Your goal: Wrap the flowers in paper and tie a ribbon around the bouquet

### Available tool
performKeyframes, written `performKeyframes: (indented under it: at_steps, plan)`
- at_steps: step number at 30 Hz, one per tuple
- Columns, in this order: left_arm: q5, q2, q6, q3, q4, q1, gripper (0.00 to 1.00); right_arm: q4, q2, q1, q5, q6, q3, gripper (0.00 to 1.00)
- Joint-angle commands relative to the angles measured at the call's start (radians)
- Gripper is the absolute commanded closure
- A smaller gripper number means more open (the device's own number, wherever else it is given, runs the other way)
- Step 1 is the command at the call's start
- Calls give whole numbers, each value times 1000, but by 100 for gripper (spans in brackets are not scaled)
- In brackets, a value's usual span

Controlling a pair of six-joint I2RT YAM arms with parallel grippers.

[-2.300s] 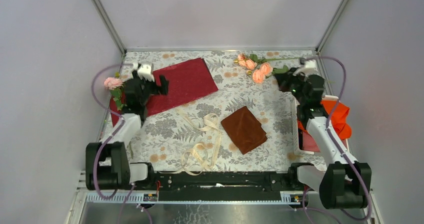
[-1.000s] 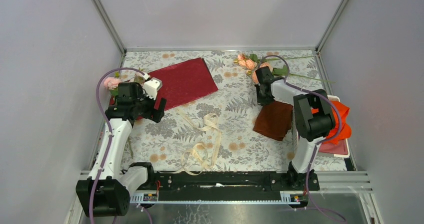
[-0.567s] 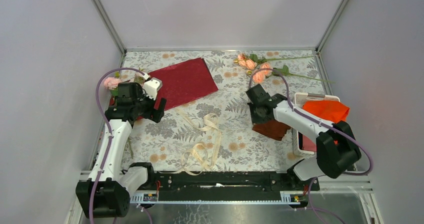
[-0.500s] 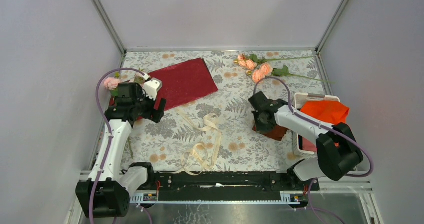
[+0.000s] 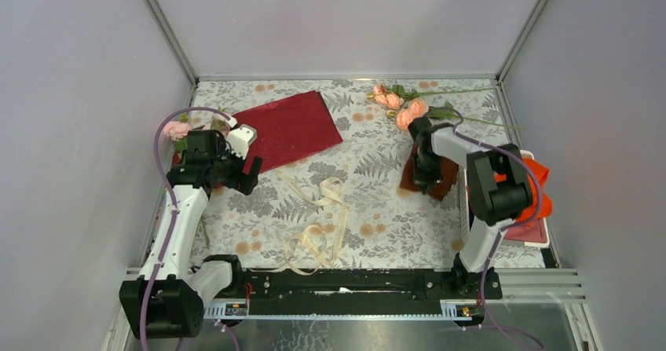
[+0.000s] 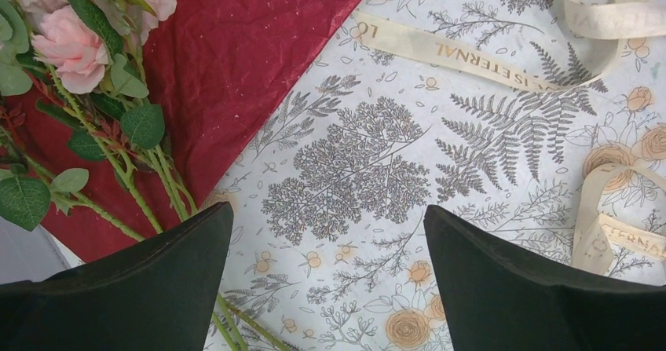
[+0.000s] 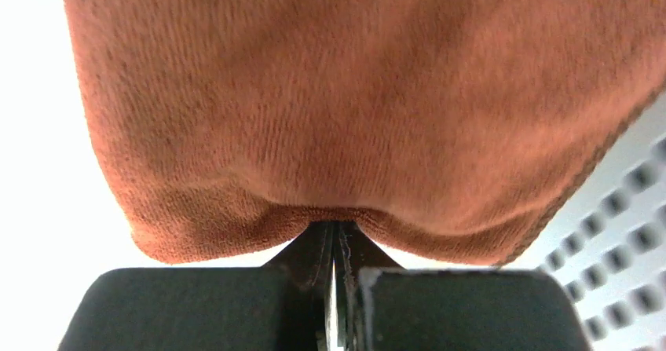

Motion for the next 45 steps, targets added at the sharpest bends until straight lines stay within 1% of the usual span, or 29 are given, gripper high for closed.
performKeyframes:
  at_steps: [1,3,5,8,10,11,13,14,15,16,17,18,19,20,22,24,26,29,31,32,35,39,40,41,44,45]
  plan:
    - [-29,0,37,-13,-41,-13,2,66,180,-68,173,-118,234,100]
    - [-27,4,47,-8,-59,-20,2,28,224,-78,210,-140,324,100]
    - [-10,5,59,-7,-81,-32,3,2,225,-78,208,-145,389,100]
    - [31,10,84,2,-104,-41,4,1,161,-59,85,-141,432,100]
    - [59,20,99,11,-111,-41,4,73,99,-8,-35,-150,410,100]
    - [69,30,102,16,-112,-41,4,134,76,21,-137,-159,394,97]
    - [86,57,91,27,-109,-66,4,255,64,68,-307,-145,381,83]
    - [93,71,80,30,-107,-71,4,312,77,82,-374,-116,390,74]
    - [102,85,72,32,-106,-80,5,366,103,92,-431,-56,410,62]
    - [114,95,63,32,-104,-91,6,421,137,100,-469,2,432,46]
    - [124,102,53,33,-104,-107,6,467,176,106,-490,61,463,30]
    - [135,108,46,31,-104,-126,7,509,222,113,-499,115,498,17]
    - [142,110,41,29,-103,-148,7,533,268,121,-498,155,541,12]
    - [146,109,40,26,-103,-169,7,541,323,129,-487,187,595,10]
    - [144,104,40,11,-98,-217,7,516,431,140,-471,237,717,9]
    - [135,99,32,-7,-82,-269,6,450,561,146,-463,274,847,8]
    - [120,99,23,-22,-63,-324,6,381,654,152,-454,291,965,7]
    - [101,111,15,-32,-46,-393,4,303,746,163,-462,301,1069,7]
    - [97,123,13,-32,-36,-420,3,310,767,176,-495,313,1062,8]
    - [94,128,12,-31,-30,-431,3,322,773,184,-536,321,1051,9]
    - [85,143,9,-21,-23,-452,3,379,783,206,-645,360,1012,16]
    - [109,133,13,-6,-33,-454,2,562,740,227,-737,485,913,23]
    - [117,125,14,-7,-36,-454,2,604,728,228,-750,515,898,28]
    - [125,117,15,-8,-37,-454,2,643,716,227,-757,543,888,36]
    - [139,90,23,-19,-38,-454,2,683,688,228,-743,582,913,76]
    - [138,85,26,-24,-38,-454,2,669,680,228,-733,578,946,94]
